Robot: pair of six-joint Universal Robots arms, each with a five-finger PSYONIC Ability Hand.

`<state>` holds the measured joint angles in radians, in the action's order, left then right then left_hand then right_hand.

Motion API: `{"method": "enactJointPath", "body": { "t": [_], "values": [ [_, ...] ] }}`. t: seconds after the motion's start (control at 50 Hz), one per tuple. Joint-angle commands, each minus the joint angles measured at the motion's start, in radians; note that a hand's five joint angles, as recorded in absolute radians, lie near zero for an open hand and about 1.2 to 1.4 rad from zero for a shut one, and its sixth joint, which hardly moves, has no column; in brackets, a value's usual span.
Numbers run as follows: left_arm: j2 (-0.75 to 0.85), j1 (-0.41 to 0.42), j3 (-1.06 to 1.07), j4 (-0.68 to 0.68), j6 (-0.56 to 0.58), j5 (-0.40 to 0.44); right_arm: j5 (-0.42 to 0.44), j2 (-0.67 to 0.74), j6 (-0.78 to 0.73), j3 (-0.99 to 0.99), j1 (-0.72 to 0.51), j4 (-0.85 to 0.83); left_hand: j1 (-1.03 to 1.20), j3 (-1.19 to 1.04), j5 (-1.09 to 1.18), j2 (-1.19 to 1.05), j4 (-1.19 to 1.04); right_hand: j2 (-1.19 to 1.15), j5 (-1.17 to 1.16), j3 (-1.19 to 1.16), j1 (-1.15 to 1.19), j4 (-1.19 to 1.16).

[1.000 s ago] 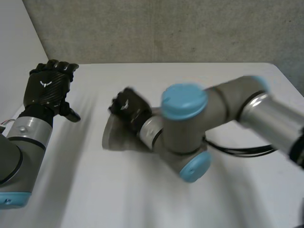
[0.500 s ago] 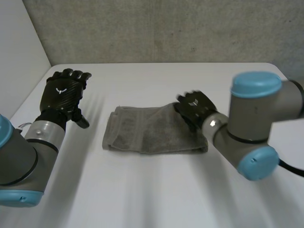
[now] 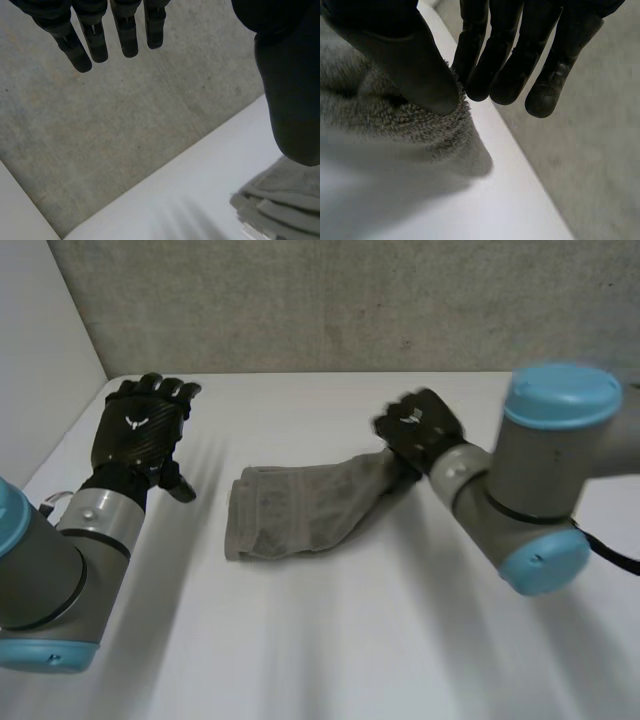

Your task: Fold the towel.

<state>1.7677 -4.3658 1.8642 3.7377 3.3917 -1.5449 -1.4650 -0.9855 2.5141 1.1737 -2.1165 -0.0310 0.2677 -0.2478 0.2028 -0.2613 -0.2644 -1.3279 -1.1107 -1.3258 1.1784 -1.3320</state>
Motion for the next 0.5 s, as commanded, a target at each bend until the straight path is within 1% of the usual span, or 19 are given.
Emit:
{"method": "enactJointPath", "body": {
  "t": [0.02,0.06,0.08,0.1,0.12,0.16,0.18,0.22,0.3,0.32,0.34,0.36,0.38,0.4,0.44,0.46,0.5],
  "values": [
    [-0.002,0.008,-0.049,0.002,0.000,-0.030,0.015,0.206,-0.074,-0.347,-0.217,0.138,-0.089,0.069,-0.199,0.083,0.086,-0.068,-0.111,-0.070,0.218,-0.064],
    [-0.001,0.006,-0.071,0.002,-0.002,-0.056,0.037,0.316,-0.095,-0.487,-0.288,0.170,-0.089,0.069,-0.199,0.083,0.086,-0.068,-0.111,-0.070,0.218,-0.064],
    [-0.001,0.006,-0.071,0.002,-0.002,-0.057,0.037,0.317,-0.095,-0.488,-0.289,0.171,-0.089,0.069,-0.199,0.083,0.086,-0.068,-0.111,-0.070,0.218,-0.064],
    [0.001,0.003,-0.080,0.002,-0.005,-0.067,0.063,0.371,-0.101,-0.544,-0.319,0.178,-0.086,0.067,-0.196,0.080,0.083,-0.068,-0.111,-0.070,0.218,-0.064],
    [0.001,0.003,-0.080,0.002,-0.005,-0.067,0.063,0.372,-0.101,-0.545,-0.319,0.178,-0.086,0.067,-0.196,0.080,0.083,-0.068,-0.111,-0.070,0.218,-0.064],
    [0.003,-0.004,-0.092,0.002,-0.018,-0.081,0.118,0.473,-0.098,-0.623,-0.370,0.197,-0.086,0.067,-0.196,0.080,0.083,-0.068,-0.111,-0.070,0.218,-0.064],
    [0.003,-0.005,-0.092,0.002,-0.018,-0.081,0.118,0.473,-0.098,-0.623,-0.370,0.197,-0.086,0.067,-0.196,0.080,0.083,-0.068,-0.111,-0.070,0.218,-0.064],
    [0.010,-0.009,-0.099,0.002,-0.044,-0.089,0.141,0.533,-0.093,-0.655,-0.395,0.223,-0.086,0.067,-0.196,0.080,0.083,-0.068,-0.111,-0.070,0.218,-0.064],
    [0.015,-0.011,-0.105,0.002,-0.075,-0.093,0.118,0.542,-0.089,-0.664,-0.398,0.238,-0.086,0.067,-0.196,0.080,0.083,-0.068,-0.111,-0.070,0.218,-0.064],
    [0.016,-0.011,-0.105,0.002,-0.086,-0.092,0.095,0.542,-0.083,-0.664,-0.392,0.238,-0.086,0.067,-0.196,0.080,0.083,0.239,0.196,0.237,-0.089,0.243],
    [0.022,-0.011,-0.106,0.002,-0.094,-0.092,0.068,0.529,-0.066,-0.661,-0.390,0.240,-0.086,0.067,-0.196,0.080,0.083,0.788,0.745,0.786,-0.639,0.792],
    [0.022,-0.011,-0.106,0.002,-0.094,-0.092,0.068,0.528,-0.066,-0.661,-0.390,0.240,-0.086,0.067,-0.196,0.080,0.083,0.794,0.751,0.792,-0.644,0.798],
    [0.030,-0.006,-0.111,0.002,-0.095,-0.092,0.033,0.501,-0.025,-0.655,-0.382,0.241,-0.086,0.067,-0.196,0.080,0.083,1.153,1.111,1.151,-1.004,1.157],
    [0.030,-0.006,-0.111,0.002,-0.095,-0.092,0.032,0.501,-0.024,-0.655,-0.382,0.241,-0.086,0.067,-0.196,0.080,0.083,1.153,1.111,1.151,-1.004,1.157],
    [0.050,0.008,-0.126,0.002,-0.097,-0.093,-0.017,0.414,0.090,-0.613,-0.364,0.243,-0.086,0.067,-0.196,0.080,0.083,1.153,1.111,1.151,-1.004,1.157],
    [0.050,0.008,-0.126,0.002,-0.097,-0.093,-0.017,0.413,0.091,-0.612,-0.364,0.243,-0.086,0.067,-0.196,0.080,0.083,1.153,1.111,1.151,-1.004,1.157],
    [0.070,0.021,-0.134,0.001,-0.106,-0.093,-0.037,0.323,0.219,-0.515,-0.330,0.232,-0.086,0.067,-0.196,0.080,0.083,1.153,1.111,1.151,-1.004,1.157]
  ]
}}
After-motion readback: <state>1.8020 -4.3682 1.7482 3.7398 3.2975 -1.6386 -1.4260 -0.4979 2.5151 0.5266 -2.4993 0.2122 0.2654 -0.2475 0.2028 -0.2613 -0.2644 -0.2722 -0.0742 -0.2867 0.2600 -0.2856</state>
